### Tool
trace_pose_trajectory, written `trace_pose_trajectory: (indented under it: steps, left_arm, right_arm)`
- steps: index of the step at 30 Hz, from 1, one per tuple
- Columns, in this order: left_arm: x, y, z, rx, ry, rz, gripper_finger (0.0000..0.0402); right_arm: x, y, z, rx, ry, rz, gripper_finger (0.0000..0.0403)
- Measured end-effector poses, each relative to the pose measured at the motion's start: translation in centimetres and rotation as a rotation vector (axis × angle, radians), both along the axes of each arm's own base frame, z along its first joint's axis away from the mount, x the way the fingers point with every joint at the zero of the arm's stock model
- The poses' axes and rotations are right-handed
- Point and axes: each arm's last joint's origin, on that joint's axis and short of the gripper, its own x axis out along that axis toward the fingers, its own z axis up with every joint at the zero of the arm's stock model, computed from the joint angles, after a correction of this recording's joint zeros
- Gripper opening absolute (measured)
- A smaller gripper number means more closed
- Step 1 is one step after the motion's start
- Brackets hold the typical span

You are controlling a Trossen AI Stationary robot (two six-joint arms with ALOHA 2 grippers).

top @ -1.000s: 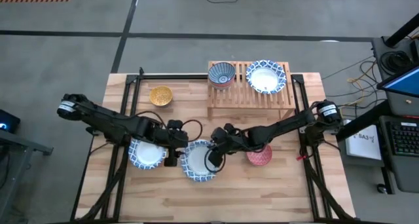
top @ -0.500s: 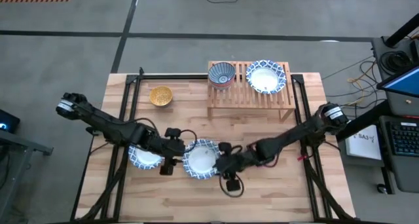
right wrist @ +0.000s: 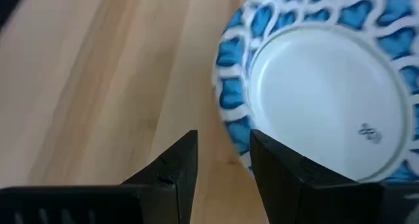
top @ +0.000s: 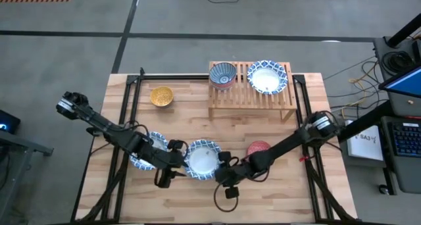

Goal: Place and stack bowls onto a shelf
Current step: Stack the white patterned bowl on top of the white patterned bowl on the shelf

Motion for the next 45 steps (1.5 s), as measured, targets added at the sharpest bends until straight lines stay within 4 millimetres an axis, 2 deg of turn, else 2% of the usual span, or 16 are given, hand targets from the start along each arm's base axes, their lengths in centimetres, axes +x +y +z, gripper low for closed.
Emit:
trace_pose_trajectory:
  steps: [18,27,34,40,45]
  left_arm:
    - [0.0,0.1,0.0,0.020,-0.012,0.017,0.0152]
    - [0.0,0.1,0.0,0.021,-0.011,0.017,0.0152]
    - [0.0,0.1,-0.1,0.022,-0.010,0.016,0.0152]
    - [0.0,0.1,-0.1,0.022,-0.011,0.017,0.0152]
    - [0.0,0.1,-0.1,0.021,-0.011,0.017,0.0152]
  right_arm:
    - [1.1,-1.3,0.0,-0.210,-0.011,0.022,0.0110]
    - [1.7,-1.7,-3.2,-0.264,0.064,0.048,0.0107]
    - [1.9,-1.6,-2.8,-0.251,0.054,0.044,0.0078]
    - [2.1,-1.8,-2.5,-0.253,0.045,0.037,0.0017]
    - [2.1,-1.9,-2.4,-0.250,0.041,0.029,0.0009]
